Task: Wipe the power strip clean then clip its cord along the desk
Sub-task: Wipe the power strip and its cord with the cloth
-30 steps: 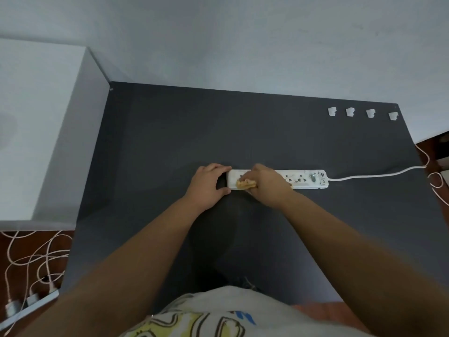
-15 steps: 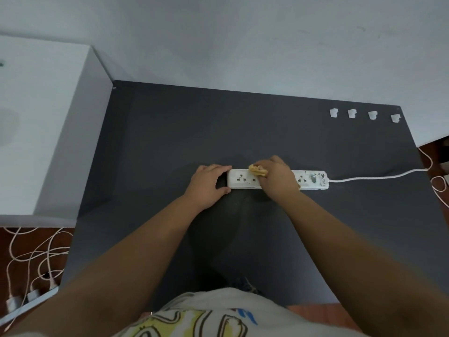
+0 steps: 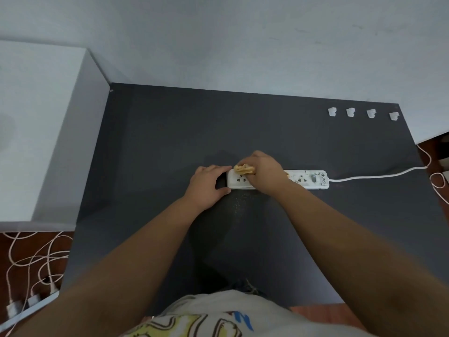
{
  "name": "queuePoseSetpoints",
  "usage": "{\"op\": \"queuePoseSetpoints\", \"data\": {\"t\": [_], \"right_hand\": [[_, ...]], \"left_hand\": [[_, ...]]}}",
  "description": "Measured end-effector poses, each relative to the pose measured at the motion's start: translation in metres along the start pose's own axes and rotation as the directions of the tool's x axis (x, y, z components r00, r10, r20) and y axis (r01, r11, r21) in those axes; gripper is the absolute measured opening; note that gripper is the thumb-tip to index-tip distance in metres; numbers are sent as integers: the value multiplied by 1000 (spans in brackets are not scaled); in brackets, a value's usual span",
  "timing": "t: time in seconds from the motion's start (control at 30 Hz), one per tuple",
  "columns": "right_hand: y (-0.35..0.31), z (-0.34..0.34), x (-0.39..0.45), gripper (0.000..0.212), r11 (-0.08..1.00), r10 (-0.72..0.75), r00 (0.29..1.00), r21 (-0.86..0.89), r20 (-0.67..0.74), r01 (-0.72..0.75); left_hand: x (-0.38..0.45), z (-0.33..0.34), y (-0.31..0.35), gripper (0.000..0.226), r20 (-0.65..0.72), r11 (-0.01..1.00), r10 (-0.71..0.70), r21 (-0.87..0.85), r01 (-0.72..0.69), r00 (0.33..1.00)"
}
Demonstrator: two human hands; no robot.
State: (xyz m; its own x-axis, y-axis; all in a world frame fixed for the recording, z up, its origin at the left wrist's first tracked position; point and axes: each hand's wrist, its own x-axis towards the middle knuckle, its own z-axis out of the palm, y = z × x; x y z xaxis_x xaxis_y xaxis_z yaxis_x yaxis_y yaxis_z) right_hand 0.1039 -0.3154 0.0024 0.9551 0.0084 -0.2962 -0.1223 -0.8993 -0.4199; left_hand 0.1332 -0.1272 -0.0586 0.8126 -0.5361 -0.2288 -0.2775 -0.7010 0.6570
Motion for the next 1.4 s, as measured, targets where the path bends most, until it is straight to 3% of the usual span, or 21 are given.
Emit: {"op": "queuePoseSetpoints", "data": {"t": [0.07,0.17,0.23,0.3,0.4,0.43,0.53,0.57,0.67,0.7,0.73,0.8,0.83,0.9,1.0,1.1,1.17,1.23,1.33,1.4], "right_hand": [[1,2,-3,36,999,5,1000,-42,4,-5],[-4,7,-19,36,985,-160,977,-43,143,168],[8,8,-25,35,999,-29,999,23,-32,30],[18,10,-33,36,993,115,977,47,-180,-109],[13,20,-50,35,998,-63,997,-31,-51,62],[12,23,-53,34,995,-96,993,-19,-69,95],[19,25,-49,37,984,159,944,124,-288,-128],[18,26,-48,37,983,177,945,102,-275,-155],[3,33,-52,33,997,-77,995,-26,-59,75],[0,34,-53,33,993,-120,991,-14,-55,119],[1,32,-52,34,996,-78,990,42,-114,83],[9,26,-42,36,977,157,942,184,-296,-105],[11,22,-39,36,963,249,914,184,-321,-197],[8,19,-33,36,966,257,942,39,-214,-254],[-7,19,-29,34,1000,26,999,-18,34,-26],[-7,12,-17,35,998,53,995,37,-86,-50],[-7,10,-9,39,993,106,987,-46,-117,-112],[-14,11,-4,43,982,58,998,-182,-5,-58],[-23,13,-3,42,949,-134,974,-259,181,178],[-20,8,-2,40,948,-163,971,-247,173,203]], "left_hand": [[0,1,0,65,-1,1000,-1,-3,1,1000],[0,1,-1,64,-6,1000,6,3,-6,1000],[0,0,-1,64,-1,1000,-1,2,1,1000],[-1,0,-1,64,-2,1000,-12,-17,12,1000],[-1,1,0,64,-9,1000,-4,-22,4,1000],[0,1,0,65,-9,1000,-2,-15,2,1000],[0,2,-1,65,-16,1000,6,1,-6,1000],[-1,2,-1,65,-23,1000,10,3,-10,1000],[-1,4,-2,65,-41,1000,0,5,0,999],[0,4,-2,65,-39,1000,-4,8,5,999],[0,4,-2,65,-31,1000,-7,10,7,999],[0,3,-3,66,-21,1000,-10,8,11,1000],[0,3,-3,66,-21,1000,-12,1,12,1000],[0,4,-2,66,-24,1000,-13,-4,13,1000],[1,4,-3,66,-28,1000,-11,-5,11,1000],[1,3,-5,66,-18,1000,-2,-17,1,1000],[0,3,-4,67,-21,1000,-2,-20,2,1000],[1,4,-3,67,-31,1000,-4,-22,3,1000],[1,5,-3,67,-44,1000,1,-19,-2,999],[1,5,-3,68,-49,1000,-2,-18,1,999]]}}
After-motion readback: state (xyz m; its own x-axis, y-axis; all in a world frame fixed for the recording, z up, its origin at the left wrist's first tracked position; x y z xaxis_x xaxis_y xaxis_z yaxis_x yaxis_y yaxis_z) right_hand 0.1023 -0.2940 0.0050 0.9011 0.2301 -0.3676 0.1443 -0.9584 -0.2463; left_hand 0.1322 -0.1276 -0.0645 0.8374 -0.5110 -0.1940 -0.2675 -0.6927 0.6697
